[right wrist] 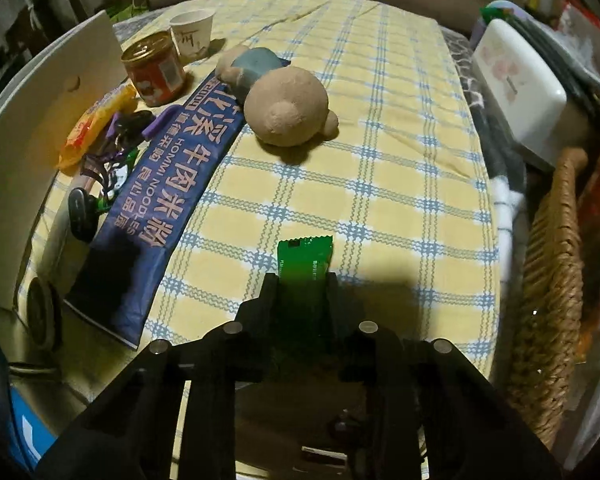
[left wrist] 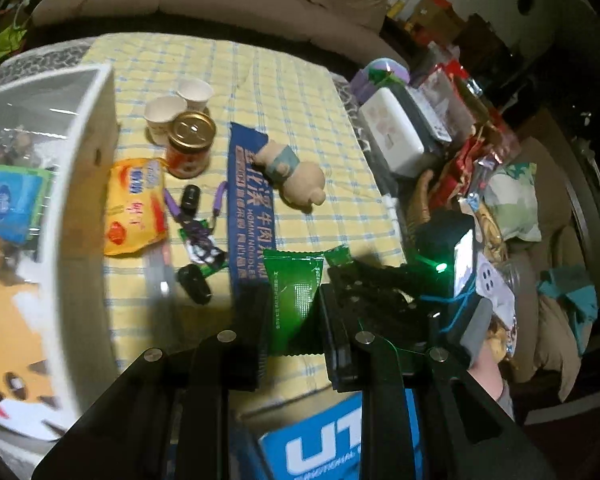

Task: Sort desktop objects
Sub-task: 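Lift the green sachet and carry it toward the white box, then lower the green sachet into the white box and open the right tool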

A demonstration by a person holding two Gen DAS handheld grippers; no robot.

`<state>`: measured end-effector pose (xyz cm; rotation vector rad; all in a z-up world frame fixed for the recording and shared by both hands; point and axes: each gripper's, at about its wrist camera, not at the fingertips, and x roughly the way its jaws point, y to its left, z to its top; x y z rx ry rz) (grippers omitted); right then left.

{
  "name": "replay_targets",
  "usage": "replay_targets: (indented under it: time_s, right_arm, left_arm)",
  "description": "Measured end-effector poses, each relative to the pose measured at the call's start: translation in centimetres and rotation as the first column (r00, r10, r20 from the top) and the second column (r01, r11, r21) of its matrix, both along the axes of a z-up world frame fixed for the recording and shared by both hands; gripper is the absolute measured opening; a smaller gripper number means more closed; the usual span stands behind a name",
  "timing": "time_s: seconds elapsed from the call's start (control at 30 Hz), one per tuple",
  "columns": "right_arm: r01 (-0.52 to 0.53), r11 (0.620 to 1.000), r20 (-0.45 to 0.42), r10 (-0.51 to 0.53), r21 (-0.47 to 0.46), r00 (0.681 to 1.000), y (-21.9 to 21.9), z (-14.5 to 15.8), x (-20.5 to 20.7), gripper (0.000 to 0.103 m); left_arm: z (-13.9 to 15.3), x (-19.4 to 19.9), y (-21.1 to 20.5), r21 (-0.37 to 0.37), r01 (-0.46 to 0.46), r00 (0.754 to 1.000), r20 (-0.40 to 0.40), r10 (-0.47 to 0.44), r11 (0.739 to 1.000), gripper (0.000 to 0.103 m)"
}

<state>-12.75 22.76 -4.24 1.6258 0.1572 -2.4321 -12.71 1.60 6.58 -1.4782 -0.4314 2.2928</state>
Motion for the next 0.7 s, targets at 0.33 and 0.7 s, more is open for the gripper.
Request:
replay_targets:
  time_s: [0.33, 0.7]
  right_arm:
    - [-0.126, 0.955, -0.093, 0.104, -0.269, 0.990, -3.4, 9.3, 3.2, 0.020]
    - [-0.291, 0.875, -0.057, 0.292, -0.387, 0.955, -17.9, 14.6, -0.9, 0.020]
  left_arm:
    - [4.3, 1.1, -11.0, -0.027, -0.096, 0.995, -0.028, 0.095, 0.995, 0.023]
    - [2.3, -2.7, -21.1, -0.147, -0.232, 0.971, 0.015, 0.237, 0.962, 0.023]
